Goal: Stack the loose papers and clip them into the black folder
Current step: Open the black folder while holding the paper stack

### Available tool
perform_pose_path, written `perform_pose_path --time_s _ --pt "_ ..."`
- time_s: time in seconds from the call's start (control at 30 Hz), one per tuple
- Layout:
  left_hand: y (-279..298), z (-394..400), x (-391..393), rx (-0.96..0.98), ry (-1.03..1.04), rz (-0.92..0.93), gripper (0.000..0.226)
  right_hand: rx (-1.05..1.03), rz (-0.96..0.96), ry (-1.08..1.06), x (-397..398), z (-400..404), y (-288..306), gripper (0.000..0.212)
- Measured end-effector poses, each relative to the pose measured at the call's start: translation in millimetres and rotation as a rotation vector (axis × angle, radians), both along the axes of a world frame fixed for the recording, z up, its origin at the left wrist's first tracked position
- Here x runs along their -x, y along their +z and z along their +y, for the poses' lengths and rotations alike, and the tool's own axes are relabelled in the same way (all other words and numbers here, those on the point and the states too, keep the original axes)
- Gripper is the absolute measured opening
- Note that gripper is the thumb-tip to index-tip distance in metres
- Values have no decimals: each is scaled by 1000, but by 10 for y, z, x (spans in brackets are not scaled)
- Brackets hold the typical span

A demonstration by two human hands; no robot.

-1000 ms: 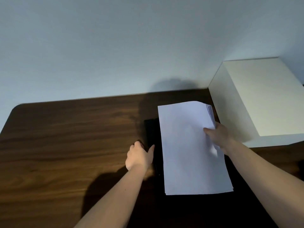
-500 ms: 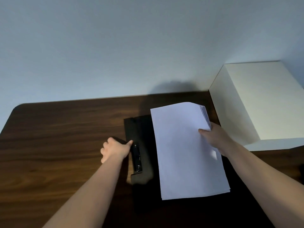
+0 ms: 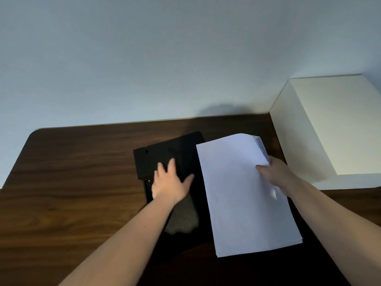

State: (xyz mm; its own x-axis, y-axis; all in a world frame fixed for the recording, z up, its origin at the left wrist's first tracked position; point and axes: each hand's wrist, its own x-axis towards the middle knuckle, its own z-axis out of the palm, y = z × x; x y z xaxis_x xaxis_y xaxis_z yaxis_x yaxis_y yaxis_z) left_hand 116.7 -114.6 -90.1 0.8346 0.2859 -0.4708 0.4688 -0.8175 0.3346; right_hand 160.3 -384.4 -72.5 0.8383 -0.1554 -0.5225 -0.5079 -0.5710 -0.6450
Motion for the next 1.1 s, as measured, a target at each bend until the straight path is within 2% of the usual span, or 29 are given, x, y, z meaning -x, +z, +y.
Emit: perform_pose_path --time_s 0.1,0.2,0.3,0.43,0.6,0.7,0.77,0.9,1.1 --pt "-155 -135 158 -131 -303 192 108 1 -3 11 -26 3 -4 42" --pt "-223 31 313 -232 -502 212 120 0 -3 -19 -44 -65 -15 42" --pt "-194 251 402 -240 -628 226 124 -13 12 -82 -31 -158 -11 37" --pt "-159 470 520 -227 -688 206 120 -44 22 -90 9 -232 -38 22" --pt "-41 652 567 -198 -681 258 106 -50 33 -76 38 -262 -10 30" --pt "3 627 528 -131 -522 209 84 -26 23 -91 46 -257 -1 21" --pt "9 466 507 -102 -395 146 78 -16 15 -95 54 -229 -9 19" --pt "-34 -6 508 -77 -242 208 92 19 27 -57 107 -166 -63 36" --pt "-28 -271 388 -124 -161 286 103 -39 45 -94 157 -85 -76 39"
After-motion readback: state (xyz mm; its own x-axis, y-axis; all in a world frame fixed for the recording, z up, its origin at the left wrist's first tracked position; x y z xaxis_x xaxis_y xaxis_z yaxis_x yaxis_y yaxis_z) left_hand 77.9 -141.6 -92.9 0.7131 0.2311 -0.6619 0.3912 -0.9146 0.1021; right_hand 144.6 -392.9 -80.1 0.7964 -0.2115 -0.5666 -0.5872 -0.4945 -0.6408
